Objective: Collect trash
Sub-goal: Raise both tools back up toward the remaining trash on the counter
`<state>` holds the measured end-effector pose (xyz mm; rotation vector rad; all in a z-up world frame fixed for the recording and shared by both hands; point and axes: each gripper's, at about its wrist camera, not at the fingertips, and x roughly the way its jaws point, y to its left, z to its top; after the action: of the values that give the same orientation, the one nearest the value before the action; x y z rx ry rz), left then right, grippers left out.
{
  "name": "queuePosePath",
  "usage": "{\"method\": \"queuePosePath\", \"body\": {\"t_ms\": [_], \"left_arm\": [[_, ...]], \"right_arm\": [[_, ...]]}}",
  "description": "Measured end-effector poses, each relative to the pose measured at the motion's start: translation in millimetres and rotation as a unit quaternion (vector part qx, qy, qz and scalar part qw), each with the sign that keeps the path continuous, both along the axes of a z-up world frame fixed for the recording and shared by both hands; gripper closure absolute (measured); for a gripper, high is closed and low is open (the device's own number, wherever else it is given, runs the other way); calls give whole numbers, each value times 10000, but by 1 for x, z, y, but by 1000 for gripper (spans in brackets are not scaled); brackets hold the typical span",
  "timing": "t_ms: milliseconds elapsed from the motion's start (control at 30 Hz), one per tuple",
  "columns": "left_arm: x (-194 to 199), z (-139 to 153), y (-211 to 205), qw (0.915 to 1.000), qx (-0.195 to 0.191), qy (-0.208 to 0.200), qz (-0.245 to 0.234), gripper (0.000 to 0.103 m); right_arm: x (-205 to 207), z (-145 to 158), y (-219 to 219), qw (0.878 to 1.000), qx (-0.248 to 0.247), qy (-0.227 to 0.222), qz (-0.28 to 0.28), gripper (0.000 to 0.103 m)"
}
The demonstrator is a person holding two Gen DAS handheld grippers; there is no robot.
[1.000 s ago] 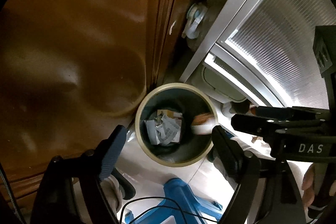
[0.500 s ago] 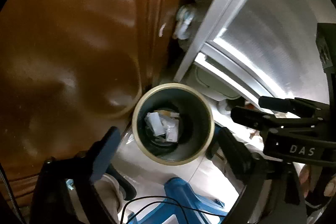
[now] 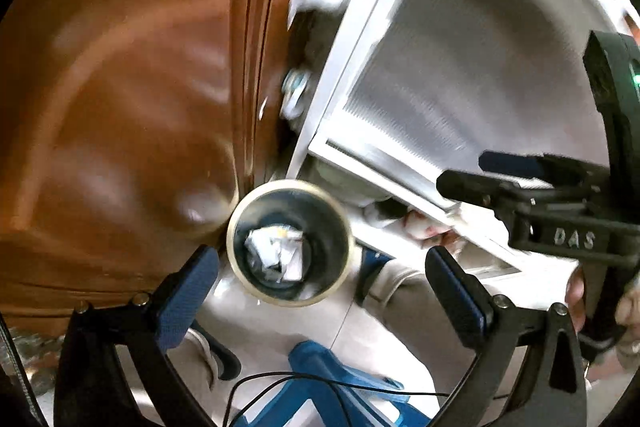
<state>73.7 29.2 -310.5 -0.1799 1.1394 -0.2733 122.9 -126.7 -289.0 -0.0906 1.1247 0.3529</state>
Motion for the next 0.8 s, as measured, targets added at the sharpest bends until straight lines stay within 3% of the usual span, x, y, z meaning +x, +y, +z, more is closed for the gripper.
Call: {"method": "queuePosePath", "body": {"t_ms": [200,500,800], "left_arm": [[-30,83,-2,9958,-89,-867,-267,1],[-49,215,6,9761,-403,-2110,-320,1],[-16,339,3,9506,550,-2989,-631,1]], "right_arm": [[-33,74,-3,9968,163,-743,250,31],[-68,189,-14,9799,294,-1956,268,31],[-58,318,-37,9416,-295,-3349,-167,31]]}}
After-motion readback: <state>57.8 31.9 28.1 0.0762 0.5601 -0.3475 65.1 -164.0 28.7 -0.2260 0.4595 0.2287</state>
